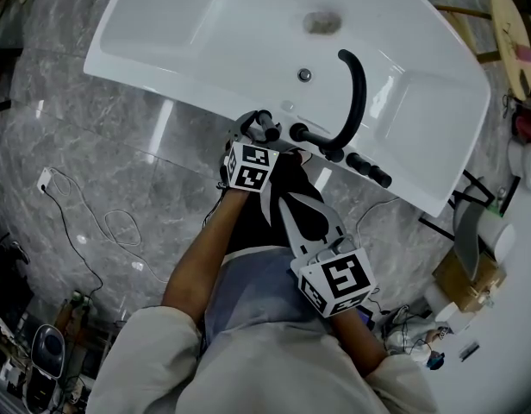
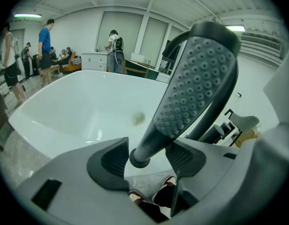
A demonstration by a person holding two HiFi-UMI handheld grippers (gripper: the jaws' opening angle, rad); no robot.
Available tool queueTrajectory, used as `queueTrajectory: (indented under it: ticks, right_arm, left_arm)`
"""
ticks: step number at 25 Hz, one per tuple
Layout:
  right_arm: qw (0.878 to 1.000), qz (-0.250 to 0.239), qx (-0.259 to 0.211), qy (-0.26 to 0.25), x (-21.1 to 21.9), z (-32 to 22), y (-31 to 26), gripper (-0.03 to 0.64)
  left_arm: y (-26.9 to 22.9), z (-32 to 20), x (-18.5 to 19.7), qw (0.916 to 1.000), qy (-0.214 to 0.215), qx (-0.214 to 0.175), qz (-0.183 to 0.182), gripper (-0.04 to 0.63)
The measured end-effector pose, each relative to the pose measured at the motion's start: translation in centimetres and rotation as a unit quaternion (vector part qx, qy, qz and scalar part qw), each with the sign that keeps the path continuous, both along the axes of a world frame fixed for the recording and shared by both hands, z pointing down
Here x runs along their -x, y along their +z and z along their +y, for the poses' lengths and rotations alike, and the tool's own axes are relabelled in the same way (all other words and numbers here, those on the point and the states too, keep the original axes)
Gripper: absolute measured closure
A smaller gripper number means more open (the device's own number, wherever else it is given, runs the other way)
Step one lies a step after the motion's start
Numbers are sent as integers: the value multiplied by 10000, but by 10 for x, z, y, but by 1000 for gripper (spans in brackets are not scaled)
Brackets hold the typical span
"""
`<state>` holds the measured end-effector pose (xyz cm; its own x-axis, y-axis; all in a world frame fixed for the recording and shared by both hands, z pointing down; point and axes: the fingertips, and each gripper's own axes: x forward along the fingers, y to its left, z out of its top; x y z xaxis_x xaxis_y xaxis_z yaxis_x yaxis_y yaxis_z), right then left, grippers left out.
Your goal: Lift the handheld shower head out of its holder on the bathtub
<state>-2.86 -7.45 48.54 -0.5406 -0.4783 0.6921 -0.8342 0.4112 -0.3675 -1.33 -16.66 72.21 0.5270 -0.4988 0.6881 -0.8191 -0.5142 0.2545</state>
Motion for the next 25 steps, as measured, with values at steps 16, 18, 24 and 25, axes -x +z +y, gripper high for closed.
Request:
queueTrajectory:
  ticks: [16,18,24,25]
  right_arm:
    - [10000,60,55,-55,-2,4,2,598]
    - [9999,60,52,-71,-1,4,2,598]
    - [9999,68,61,-74,-1,4,3,598]
    - [9999,61,43,-87,0,4,2,598]
  left_arm:
    - [7,-6,-5,9993,1,-204,-326,445]
    - [7,-7,-4,9991,31,-236,-344,448]
    - [6,-9,-3,9997,109,-156,-148,451]
    - [6,-9,-3,9998,107,-146,-123,453]
